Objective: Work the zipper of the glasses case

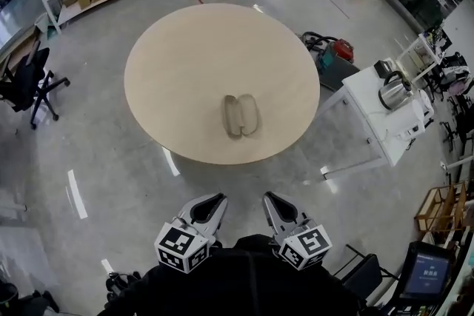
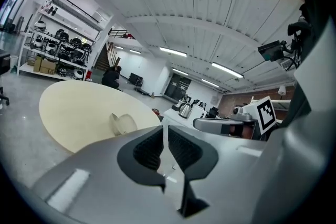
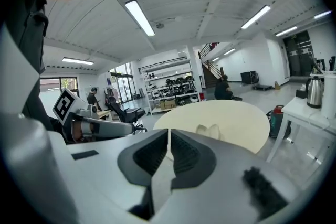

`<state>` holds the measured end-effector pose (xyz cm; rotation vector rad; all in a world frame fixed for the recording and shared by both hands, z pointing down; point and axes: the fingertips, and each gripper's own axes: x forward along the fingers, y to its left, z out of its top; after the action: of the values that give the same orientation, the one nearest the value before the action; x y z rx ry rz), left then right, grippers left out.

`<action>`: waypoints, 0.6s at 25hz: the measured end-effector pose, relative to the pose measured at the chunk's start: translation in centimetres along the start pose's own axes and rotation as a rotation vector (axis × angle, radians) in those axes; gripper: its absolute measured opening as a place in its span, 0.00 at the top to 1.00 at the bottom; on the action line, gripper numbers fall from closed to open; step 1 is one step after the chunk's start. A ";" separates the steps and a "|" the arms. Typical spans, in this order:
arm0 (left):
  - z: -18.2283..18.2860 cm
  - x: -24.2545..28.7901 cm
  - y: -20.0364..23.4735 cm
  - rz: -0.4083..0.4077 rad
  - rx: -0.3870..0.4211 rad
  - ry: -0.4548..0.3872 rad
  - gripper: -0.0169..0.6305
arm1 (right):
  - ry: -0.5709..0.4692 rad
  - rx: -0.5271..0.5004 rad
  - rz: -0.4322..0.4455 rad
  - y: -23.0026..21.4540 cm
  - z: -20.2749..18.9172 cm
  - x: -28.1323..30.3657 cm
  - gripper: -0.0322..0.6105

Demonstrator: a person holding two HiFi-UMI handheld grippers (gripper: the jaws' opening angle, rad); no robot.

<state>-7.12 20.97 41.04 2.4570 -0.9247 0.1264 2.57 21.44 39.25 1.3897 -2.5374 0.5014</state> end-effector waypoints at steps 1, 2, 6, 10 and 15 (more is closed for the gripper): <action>0.2 0.3 0.4 0.001 -0.003 0.002 0.92 | 0.003 0.000 -0.007 -0.3 0.1 0.4 0.95; 0.3 0.6 0.8 0.002 -0.005 0.006 0.91 | 0.004 0.000 -0.013 -0.7 0.3 0.7 0.95; 0.6 2.8 2.2 0.006 -0.009 0.034 0.91 | 0.014 0.021 0.008 -2.4 0.3 2.9 0.94; 1.4 5.0 4.5 0.052 0.004 0.054 0.90 | 0.007 0.047 0.067 -4.4 0.6 6.2 0.93; 4.2 9.7 7.4 0.123 0.011 0.066 0.86 | -0.002 0.030 0.170 -8.6 3.3 11.3 0.89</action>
<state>-4.86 8.44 43.06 2.3899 -1.0482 0.2540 3.74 7.12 41.69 1.1894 -2.6739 0.5692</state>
